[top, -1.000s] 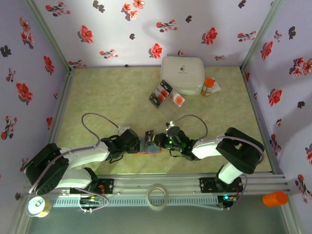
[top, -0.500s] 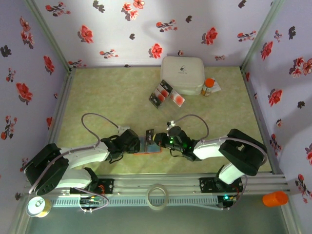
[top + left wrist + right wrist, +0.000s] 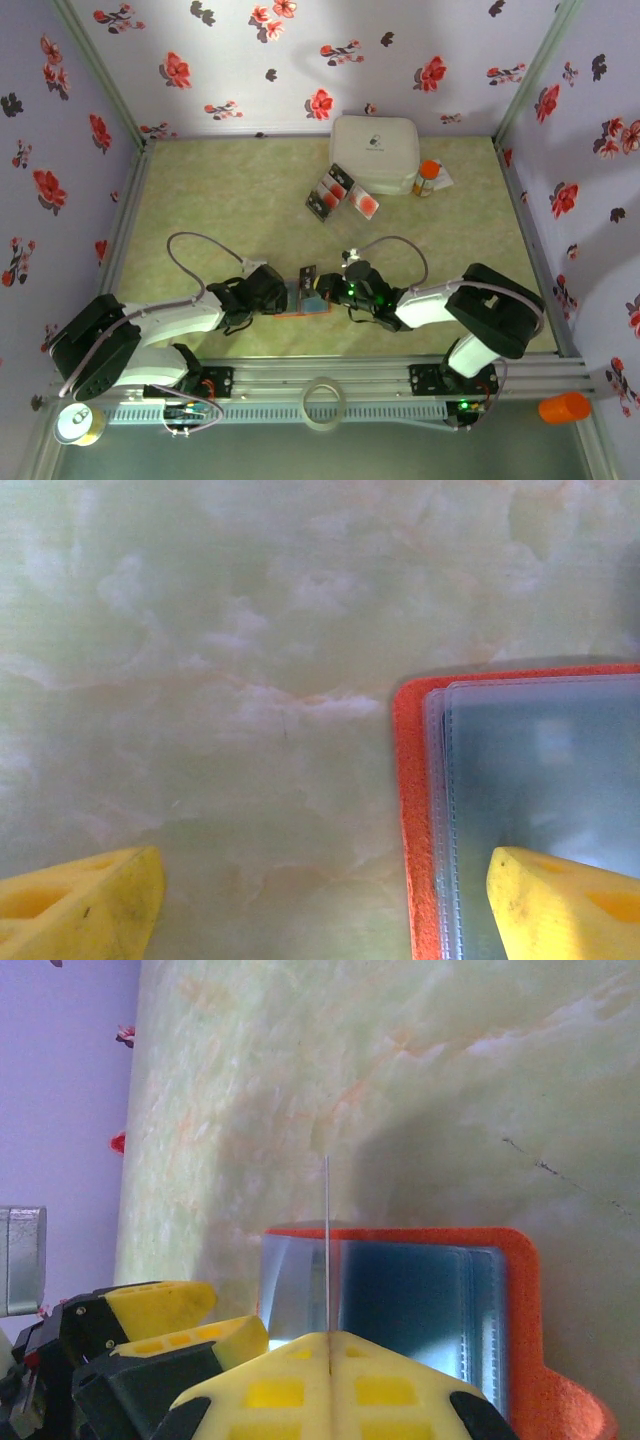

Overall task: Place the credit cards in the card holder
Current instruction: Insert the credit card into the card slot.

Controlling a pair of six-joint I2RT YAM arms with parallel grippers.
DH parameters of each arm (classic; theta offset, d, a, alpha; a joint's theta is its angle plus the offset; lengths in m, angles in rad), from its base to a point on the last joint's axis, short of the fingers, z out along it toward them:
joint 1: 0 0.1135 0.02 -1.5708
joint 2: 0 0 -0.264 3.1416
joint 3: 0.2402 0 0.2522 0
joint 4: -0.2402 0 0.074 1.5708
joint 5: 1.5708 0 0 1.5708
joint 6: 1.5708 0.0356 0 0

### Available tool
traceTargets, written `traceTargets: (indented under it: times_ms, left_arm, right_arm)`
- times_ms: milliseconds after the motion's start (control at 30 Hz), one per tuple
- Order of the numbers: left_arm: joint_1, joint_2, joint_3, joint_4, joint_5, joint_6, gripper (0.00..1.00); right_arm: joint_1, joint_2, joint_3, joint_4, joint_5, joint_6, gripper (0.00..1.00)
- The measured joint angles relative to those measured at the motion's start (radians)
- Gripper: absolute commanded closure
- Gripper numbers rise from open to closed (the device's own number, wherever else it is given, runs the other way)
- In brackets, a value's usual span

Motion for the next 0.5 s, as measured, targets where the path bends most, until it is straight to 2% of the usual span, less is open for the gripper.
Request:
traceTargets:
  times_ms: [500]
  left_arm:
    - [0.0, -0.006, -0.006, 0.005, 0.0, 0.0, 0.15]
  right_arm:
    - [0.005, 0.016, -0.008, 0.049, 0.012, 0.018, 1.0]
